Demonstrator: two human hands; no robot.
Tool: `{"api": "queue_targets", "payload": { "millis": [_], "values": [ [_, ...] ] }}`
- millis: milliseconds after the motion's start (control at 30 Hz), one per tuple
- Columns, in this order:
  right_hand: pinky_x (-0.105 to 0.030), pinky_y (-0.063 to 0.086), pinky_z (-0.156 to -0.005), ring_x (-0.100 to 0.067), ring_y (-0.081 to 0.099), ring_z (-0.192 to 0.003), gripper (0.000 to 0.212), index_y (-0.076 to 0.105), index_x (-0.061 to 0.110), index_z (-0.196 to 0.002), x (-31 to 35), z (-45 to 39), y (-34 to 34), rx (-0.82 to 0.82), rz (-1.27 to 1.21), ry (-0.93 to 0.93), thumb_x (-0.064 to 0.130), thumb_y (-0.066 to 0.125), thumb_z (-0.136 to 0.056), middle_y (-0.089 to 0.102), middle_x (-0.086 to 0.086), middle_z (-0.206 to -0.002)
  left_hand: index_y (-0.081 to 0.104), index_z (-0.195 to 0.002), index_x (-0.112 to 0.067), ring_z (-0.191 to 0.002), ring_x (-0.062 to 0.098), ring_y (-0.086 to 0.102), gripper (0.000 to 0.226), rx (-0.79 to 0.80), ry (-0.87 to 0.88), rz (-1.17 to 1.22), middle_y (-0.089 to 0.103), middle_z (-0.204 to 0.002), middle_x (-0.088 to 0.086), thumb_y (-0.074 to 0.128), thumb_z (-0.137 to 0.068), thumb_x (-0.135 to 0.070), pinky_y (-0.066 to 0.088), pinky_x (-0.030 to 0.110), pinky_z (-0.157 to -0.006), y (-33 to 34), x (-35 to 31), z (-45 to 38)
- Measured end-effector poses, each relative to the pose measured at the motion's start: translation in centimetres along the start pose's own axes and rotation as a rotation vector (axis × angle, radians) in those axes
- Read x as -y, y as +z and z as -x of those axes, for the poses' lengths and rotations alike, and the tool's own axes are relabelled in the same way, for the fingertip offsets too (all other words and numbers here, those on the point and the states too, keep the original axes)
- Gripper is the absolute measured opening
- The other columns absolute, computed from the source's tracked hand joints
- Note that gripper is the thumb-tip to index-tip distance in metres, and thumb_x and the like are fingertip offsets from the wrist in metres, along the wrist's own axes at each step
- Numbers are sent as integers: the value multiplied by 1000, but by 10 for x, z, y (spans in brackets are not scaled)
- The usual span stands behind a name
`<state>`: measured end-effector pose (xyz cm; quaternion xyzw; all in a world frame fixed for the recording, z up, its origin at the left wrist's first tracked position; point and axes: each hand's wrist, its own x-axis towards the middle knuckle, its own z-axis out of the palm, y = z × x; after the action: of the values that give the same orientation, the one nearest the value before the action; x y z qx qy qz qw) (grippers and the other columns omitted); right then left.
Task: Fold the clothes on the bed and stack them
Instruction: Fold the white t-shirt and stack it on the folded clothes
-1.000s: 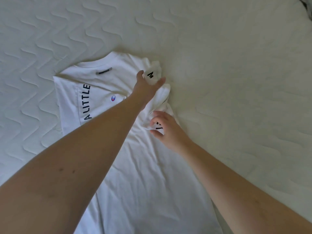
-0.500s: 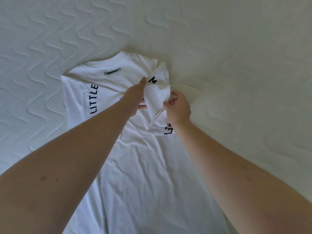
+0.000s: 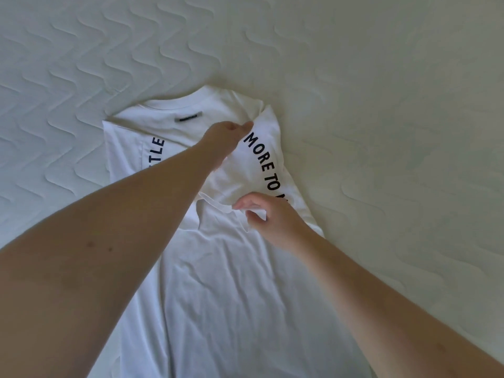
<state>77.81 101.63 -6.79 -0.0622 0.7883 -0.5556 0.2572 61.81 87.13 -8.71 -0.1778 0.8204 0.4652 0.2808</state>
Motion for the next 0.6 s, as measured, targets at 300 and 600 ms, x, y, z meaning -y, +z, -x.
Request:
{"api": "queue_targets", "payload": {
  "millis": [300,600],
  "values": [
    [-36,23,-108,-21,25,-138,91,12,29,-154,-47,32,-14,-168,568,376,26,67,-81,23,1,-151,55,-122,-14,-71,16,54,55,32,161,-494,54,-76,-4,68,-85,-53,34,23,-51,30,-43,-32],
    [-38,47,-78,-26,61,-99,40,50,20,-133,-75,43,-20,-444,629,390,26,54,-94,62,-2,-111,56,-135,-16,-92,20,63,47,87,166,-334,64,-114,3,64,-92,-35,48,25,-71,43,-65,-47]
  ]
}}
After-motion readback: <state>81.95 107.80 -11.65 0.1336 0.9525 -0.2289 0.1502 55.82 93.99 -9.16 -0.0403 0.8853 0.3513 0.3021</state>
